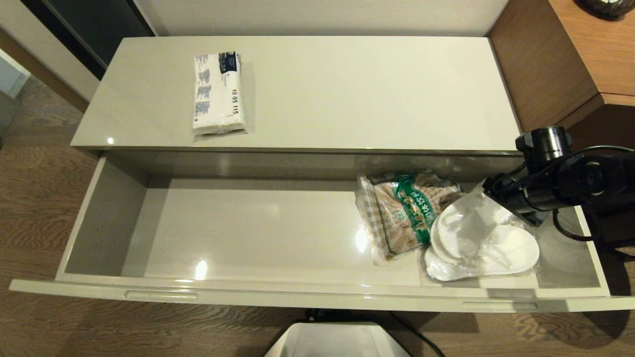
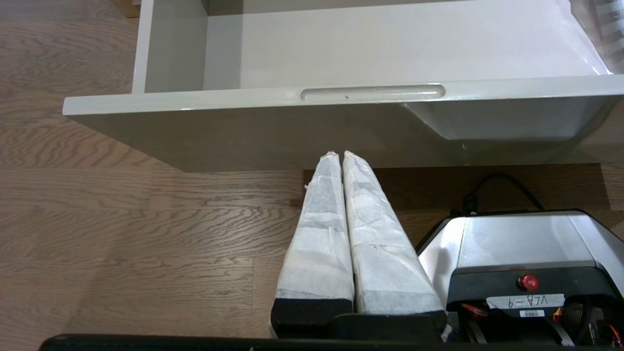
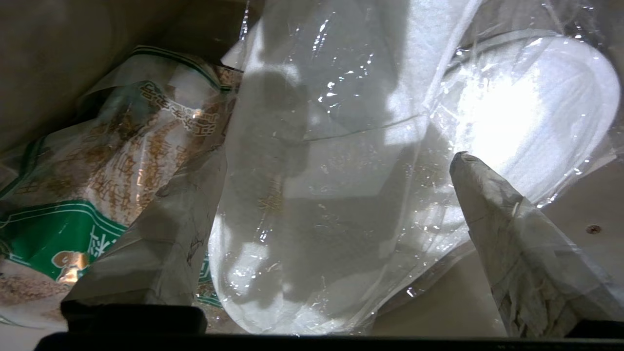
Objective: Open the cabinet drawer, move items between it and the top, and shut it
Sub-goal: Take out the disposable slippers from the drawer
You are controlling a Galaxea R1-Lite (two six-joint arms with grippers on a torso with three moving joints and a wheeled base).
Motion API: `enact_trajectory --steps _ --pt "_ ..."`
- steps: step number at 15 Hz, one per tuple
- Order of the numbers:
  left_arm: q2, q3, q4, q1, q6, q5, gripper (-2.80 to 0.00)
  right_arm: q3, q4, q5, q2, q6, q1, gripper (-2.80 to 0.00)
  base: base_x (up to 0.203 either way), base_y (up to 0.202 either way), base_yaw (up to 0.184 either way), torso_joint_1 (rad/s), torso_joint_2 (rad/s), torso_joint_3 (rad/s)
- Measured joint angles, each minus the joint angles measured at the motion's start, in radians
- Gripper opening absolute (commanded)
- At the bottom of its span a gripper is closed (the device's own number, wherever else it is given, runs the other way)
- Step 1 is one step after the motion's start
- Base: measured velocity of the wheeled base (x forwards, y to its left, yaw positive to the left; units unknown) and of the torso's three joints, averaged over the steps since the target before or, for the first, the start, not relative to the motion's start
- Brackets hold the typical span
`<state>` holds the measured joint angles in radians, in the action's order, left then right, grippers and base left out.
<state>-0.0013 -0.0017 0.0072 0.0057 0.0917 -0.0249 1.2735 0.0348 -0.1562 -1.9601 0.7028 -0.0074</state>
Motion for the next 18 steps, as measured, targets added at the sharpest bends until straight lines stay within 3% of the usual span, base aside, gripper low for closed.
enact_trajectory --steps 7,18 --pt "0.0 0.0 0.0 0.0 0.0 0.0 -2.8 -0.006 -0.016 0.062 -0.017 -0.001 -0.009 0.0 0.0 0.0 0.0 0.0 0.0 0.0" --pt "0.0 0.0 0.0 0.0 0.0 0.001 -2.8 -0.01 -0.051 0.057 -0.045 0.008 0.061 0.0 0.0 0.0 0.0 0.0 0.0 0.0"
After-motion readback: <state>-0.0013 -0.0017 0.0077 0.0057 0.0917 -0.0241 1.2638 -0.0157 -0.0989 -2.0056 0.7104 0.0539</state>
